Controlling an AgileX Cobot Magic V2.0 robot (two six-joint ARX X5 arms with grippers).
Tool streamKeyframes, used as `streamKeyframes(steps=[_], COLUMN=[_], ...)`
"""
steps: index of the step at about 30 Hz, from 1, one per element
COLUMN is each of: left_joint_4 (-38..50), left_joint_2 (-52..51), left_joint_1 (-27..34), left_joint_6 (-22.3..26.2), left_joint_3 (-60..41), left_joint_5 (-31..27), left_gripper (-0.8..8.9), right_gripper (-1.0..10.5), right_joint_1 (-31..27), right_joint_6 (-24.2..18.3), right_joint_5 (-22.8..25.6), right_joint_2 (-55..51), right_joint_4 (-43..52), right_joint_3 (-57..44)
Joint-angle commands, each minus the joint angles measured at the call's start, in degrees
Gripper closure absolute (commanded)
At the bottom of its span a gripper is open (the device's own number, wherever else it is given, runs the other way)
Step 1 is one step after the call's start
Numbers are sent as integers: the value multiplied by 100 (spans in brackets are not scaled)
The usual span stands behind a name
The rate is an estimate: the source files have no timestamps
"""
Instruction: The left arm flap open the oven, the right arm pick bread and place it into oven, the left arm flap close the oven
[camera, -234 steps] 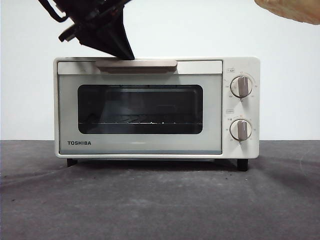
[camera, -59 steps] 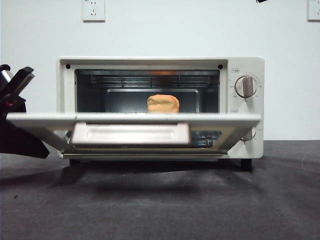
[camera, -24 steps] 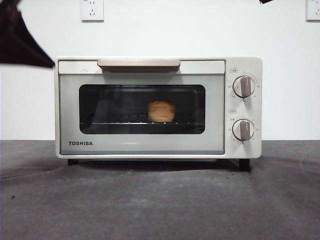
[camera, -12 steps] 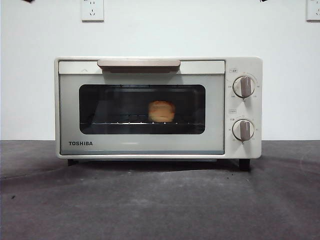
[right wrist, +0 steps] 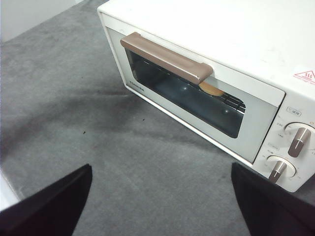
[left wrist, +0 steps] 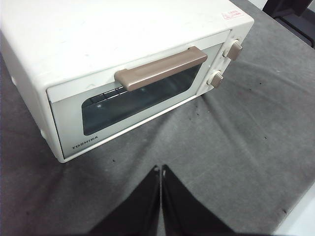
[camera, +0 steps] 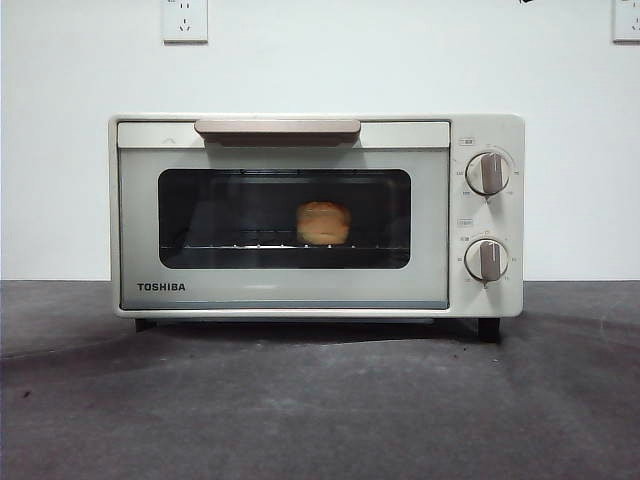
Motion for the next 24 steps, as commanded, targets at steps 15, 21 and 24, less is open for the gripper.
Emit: streamKeyframes(steps=[15,21,24], left_joint_4=[24,24,24], left_joint_2=[31,31,31], left_joint_1=[-20,-20,-20], left_joint_6=[98,98,98], left_joint_3=[116,116,116], left_joint_5=[13,13,13], left_gripper=[802,802,802], right_gripper=[939,939,939], right_joint_1=[50,50,50], right_joint_6=[70,70,70], right_joint_5=[22,22,22], right_joint_2=[44,44,44], right_joint_4=[61,61,61], right_joint_3=[52,52,52])
